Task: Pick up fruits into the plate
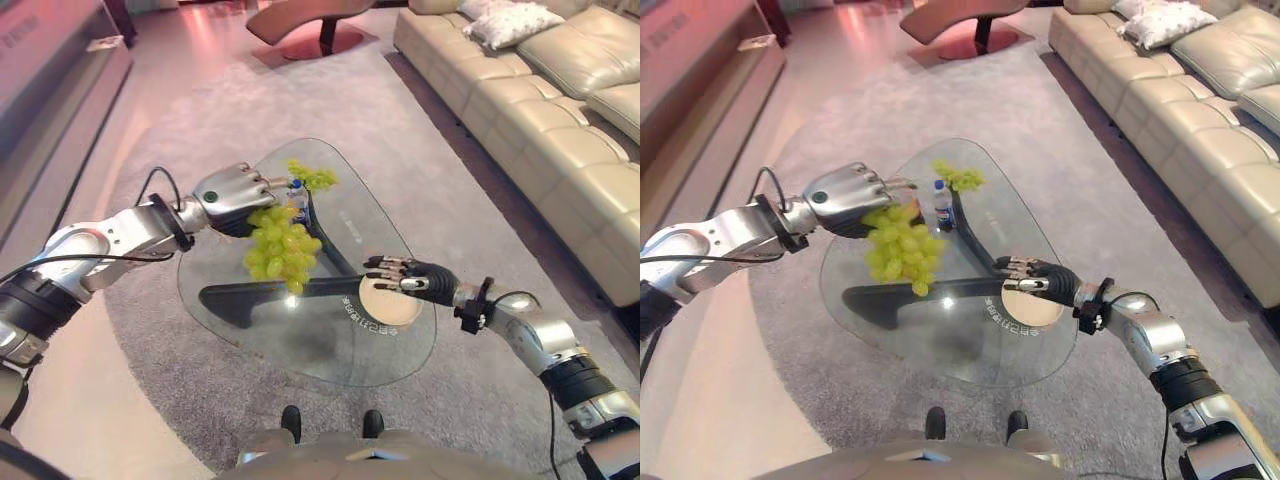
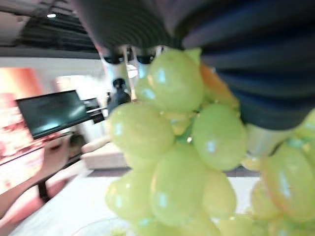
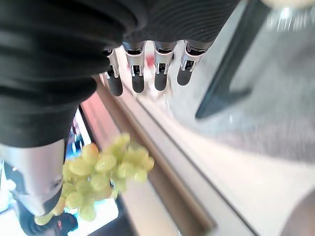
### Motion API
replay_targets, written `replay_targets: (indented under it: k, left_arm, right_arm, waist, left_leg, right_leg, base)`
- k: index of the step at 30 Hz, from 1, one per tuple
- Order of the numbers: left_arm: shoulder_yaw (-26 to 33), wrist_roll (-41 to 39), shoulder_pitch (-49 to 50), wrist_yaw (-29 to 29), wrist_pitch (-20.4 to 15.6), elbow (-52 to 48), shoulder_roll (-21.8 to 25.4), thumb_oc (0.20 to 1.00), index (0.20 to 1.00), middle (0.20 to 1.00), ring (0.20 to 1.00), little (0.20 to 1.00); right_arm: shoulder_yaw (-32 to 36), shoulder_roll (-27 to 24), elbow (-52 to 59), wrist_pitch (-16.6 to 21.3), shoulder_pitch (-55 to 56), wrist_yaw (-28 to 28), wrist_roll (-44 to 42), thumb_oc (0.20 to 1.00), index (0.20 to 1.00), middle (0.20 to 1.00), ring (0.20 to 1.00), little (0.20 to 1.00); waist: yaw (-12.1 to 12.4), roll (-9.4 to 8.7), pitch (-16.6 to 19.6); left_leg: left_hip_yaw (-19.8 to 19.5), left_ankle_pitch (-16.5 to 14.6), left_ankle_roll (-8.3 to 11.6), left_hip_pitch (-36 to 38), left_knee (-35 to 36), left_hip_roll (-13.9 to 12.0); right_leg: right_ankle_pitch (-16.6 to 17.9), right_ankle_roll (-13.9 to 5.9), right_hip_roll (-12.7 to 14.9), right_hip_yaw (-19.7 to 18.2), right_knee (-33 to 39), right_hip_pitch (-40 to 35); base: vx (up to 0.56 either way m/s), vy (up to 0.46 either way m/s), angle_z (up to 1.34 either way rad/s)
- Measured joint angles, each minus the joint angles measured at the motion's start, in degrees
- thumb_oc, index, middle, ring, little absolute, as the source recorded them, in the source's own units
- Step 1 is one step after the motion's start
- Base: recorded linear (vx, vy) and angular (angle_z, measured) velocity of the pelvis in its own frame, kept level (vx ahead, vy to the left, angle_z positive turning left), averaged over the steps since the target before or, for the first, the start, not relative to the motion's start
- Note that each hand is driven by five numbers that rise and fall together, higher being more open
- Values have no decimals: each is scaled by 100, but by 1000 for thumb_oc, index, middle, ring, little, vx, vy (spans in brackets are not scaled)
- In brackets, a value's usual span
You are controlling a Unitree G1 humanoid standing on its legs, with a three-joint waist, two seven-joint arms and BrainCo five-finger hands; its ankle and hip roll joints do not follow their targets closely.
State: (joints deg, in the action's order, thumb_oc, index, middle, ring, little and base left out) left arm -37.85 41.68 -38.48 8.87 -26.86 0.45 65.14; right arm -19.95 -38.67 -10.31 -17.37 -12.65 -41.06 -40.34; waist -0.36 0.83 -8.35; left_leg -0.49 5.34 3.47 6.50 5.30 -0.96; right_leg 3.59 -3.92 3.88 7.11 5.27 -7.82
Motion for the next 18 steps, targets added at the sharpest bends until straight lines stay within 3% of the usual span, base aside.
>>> replay_targets:
  k: [5, 18]
  left_arm:
    - [-130, -2, -91, -120, -98, -125, -304, 200, 200, 200, 200, 200]
    - [-289, -671, -215, -929, -157, -658, -1007, 200, 200, 200, 200, 200]
  right_arm:
    - [-151, 469, 58, -189, -27, -44, -299, 1000, 1000, 1000, 1000, 1000]
    - [-360, 832, 31, -221, 27, 105, -354, 1000, 1000, 1000, 1000, 1000]
  waist:
    - [30, 21, 102]
    - [-7, 80, 258]
  left_leg:
    - [-68, 17, -33, 33, 1, 36]
    - [-106, 43, -57, 29, 5, 28]
  right_leg:
    - [-5, -9, 39, 80, 0, -64]
    - [-4, -9, 34, 145, 0, -81]
  base:
    - [21, -4, 9]
    - [3, -2, 2]
